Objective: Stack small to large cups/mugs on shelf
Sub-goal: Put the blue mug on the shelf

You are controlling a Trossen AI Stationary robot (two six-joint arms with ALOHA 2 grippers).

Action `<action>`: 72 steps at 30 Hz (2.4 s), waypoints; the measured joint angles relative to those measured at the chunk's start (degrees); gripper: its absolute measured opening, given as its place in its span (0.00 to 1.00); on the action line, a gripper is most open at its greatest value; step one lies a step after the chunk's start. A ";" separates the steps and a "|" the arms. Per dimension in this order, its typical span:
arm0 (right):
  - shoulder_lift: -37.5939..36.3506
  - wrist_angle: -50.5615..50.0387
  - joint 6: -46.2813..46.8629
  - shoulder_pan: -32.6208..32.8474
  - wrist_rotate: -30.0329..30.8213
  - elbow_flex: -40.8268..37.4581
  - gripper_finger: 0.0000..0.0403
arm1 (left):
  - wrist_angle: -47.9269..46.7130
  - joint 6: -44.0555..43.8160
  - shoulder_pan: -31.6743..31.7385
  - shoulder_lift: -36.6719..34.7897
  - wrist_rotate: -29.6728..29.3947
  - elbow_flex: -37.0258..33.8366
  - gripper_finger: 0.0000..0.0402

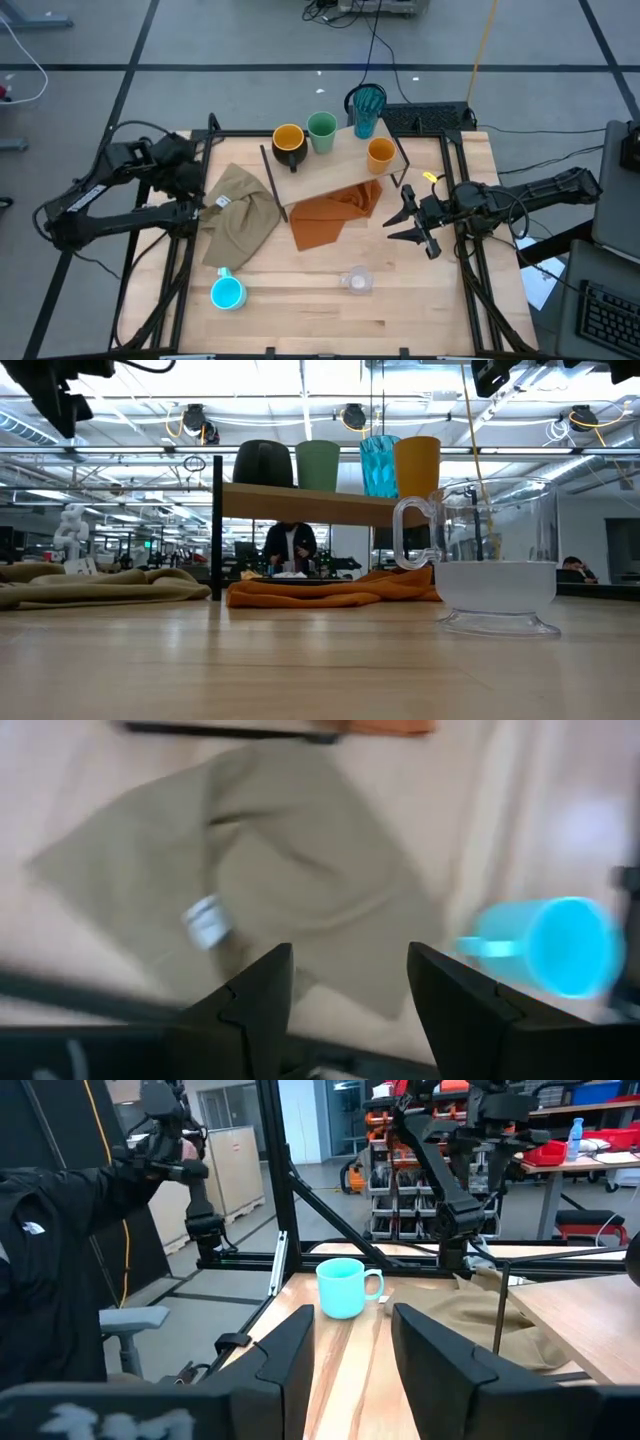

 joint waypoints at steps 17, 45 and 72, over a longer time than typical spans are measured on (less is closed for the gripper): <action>0.01 -0.48 -1.36 -0.02 2.82 0.00 0.32 | 8.94 -33.37 -41.49 10.34 -9.38 0.02 0.50; -0.01 -2.95 -3.36 -0.02 2.58 0.00 0.32 | 19.60 -85.10 -73.63 30.07 -8.80 0.04 0.50; 0.01 -4.39 -8.02 -0.02 2.54 0.00 0.32 | 23.14 -107.88 -78.14 33.32 -9.87 0.04 0.50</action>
